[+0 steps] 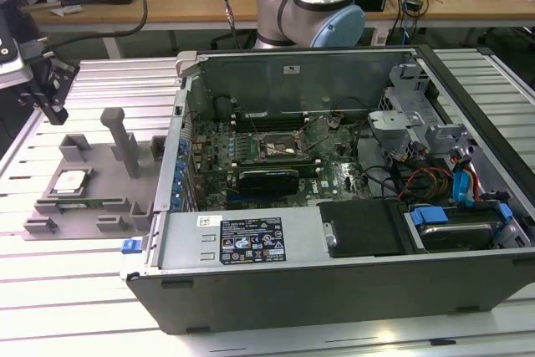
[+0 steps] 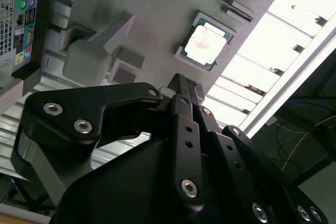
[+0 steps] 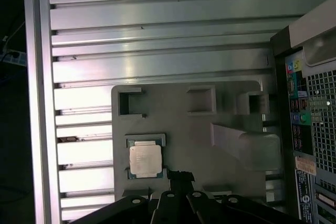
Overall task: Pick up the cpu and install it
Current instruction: 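Reach for the cpu, then pick up the cpu and move it towards the insertion slot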
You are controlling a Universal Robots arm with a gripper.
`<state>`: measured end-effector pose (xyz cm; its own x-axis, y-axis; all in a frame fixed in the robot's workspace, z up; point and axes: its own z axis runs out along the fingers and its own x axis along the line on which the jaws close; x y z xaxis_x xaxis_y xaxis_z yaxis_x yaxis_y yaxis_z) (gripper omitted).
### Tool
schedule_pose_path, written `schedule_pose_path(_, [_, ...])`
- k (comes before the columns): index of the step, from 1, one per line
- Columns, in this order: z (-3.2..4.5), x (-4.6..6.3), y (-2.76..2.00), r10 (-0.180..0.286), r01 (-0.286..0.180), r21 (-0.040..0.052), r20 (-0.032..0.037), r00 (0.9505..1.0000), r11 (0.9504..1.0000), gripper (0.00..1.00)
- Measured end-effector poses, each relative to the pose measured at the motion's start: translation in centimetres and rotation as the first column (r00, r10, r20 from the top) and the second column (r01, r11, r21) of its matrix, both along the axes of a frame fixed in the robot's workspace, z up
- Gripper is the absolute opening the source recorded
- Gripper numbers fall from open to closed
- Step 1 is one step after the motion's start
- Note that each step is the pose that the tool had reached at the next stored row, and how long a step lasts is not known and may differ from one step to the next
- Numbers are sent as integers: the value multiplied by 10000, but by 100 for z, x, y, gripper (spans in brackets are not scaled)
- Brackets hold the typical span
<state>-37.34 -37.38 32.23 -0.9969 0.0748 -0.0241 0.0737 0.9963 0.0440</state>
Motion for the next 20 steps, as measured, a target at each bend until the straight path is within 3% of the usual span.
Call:
schedule_pose_path(12, [-23, -10, 0, -1, 1, 0, 2, 10000, 10000, 11])
schedule_pose_path(20, [-139, -36, 0, -1, 1, 1, 4, 10000, 10000, 11])
